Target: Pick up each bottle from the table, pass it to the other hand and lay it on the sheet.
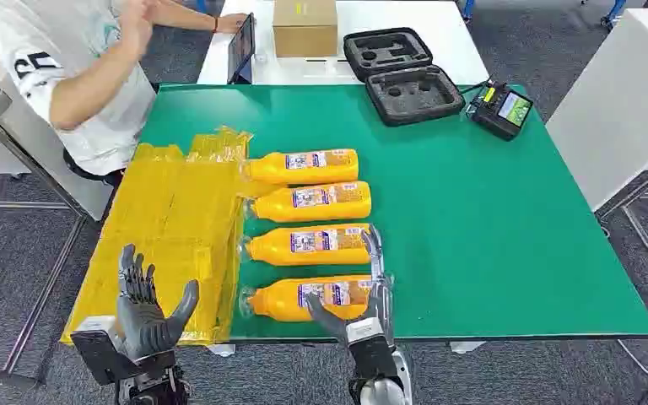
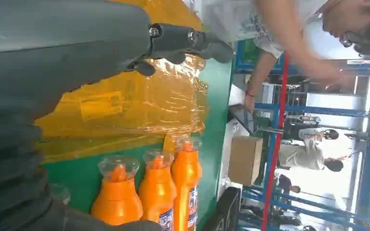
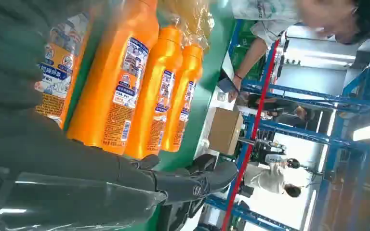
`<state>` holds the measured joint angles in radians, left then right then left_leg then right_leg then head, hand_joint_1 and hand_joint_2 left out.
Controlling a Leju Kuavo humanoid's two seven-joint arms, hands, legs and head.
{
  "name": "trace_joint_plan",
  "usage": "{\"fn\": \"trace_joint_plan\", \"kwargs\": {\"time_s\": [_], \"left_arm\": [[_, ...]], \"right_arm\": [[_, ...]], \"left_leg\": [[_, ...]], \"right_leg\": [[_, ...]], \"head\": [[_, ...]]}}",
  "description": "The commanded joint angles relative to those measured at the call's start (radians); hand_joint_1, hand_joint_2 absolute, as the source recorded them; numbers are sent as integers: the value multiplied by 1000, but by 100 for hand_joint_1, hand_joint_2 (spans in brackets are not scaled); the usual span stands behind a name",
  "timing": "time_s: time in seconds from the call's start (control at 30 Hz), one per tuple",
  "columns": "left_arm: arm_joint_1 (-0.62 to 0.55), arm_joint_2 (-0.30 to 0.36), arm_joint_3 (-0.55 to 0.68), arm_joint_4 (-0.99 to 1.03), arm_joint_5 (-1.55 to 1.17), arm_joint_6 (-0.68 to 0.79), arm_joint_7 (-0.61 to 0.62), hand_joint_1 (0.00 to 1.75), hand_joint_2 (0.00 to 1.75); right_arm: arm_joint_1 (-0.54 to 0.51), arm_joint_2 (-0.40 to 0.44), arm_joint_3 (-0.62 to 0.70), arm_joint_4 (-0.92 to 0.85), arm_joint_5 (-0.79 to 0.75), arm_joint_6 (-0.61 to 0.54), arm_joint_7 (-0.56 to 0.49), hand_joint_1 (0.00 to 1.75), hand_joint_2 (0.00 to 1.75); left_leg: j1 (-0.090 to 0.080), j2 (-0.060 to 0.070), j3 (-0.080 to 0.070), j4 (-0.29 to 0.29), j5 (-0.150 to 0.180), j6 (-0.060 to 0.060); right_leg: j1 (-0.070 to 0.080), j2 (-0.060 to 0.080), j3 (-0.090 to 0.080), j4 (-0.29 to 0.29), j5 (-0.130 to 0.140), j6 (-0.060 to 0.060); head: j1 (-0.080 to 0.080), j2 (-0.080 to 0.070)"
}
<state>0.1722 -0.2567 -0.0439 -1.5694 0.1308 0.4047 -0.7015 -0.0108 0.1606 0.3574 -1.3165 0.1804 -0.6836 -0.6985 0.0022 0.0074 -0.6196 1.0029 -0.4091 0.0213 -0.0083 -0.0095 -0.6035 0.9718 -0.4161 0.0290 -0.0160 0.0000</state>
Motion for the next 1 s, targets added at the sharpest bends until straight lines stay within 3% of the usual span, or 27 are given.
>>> {"fn": "trace_joint_plan", "kwargs": {"time_s": [0.03,0.6,0.73,0.83,1.0], "left_arm": [[-19,16,-7,48,3,1,3,0,175],[-30,25,-18,59,5,-6,3,0,175],[-33,35,-30,62,-6,6,3,0,175],[-26,39,-14,71,-11,-9,3,0,175],[-20,20,18,71,-25,-54,3,0,175]], "right_arm": [[-9,-7,-17,33,-1,-4,0,0,175],[-7,-15,-12,11,11,-13,0,0,175],[-13,-27,-28,35,103,27,8,0,175],[9,-75,-15,-10,423,172,242,0,175],[28,-113,-11,-113,676,346,457,0,175]], "left_leg": [[0,-1,6,-1,-2,-1],[1,-1,7,-2,-2,-1],[0,-2,4,-1,-1,-1],[0,-1,5,-1,-1,-1],[0,-3,7,-1,-3,-1]], "right_leg": [[0,0,6,-1,-2,-1],[0,0,7,-1,-2,-1],[0,-1,4,-1,-1,-1],[0,0,5,-1,-1,-1],[0,-1,7,-1,-3,-1]], "head": [[0,0],[0,0],[0,0],[0,0],[0,0]]}}
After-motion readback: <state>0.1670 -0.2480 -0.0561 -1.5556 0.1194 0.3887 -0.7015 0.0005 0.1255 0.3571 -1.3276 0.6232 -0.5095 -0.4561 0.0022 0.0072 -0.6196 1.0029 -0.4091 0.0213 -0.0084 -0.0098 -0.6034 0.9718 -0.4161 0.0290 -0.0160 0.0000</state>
